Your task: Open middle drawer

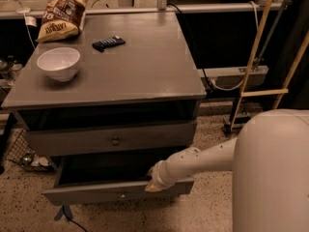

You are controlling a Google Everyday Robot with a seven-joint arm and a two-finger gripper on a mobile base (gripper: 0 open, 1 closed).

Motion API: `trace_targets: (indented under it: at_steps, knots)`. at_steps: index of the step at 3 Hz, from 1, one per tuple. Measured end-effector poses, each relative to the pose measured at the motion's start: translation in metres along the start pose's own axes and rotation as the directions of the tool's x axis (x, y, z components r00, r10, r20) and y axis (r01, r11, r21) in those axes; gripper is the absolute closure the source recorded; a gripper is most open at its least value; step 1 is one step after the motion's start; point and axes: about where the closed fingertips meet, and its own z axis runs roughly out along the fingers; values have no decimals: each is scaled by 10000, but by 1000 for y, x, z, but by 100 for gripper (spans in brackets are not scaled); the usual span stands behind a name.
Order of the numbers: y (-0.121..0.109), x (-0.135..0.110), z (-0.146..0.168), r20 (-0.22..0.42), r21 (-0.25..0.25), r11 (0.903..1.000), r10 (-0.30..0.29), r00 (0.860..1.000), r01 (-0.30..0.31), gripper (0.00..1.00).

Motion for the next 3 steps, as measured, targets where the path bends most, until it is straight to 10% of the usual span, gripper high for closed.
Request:
trace_targets:
  at_steps: [3]
  knots:
    - [29,13,-13,100,95,9993,366,9993,-367,100]
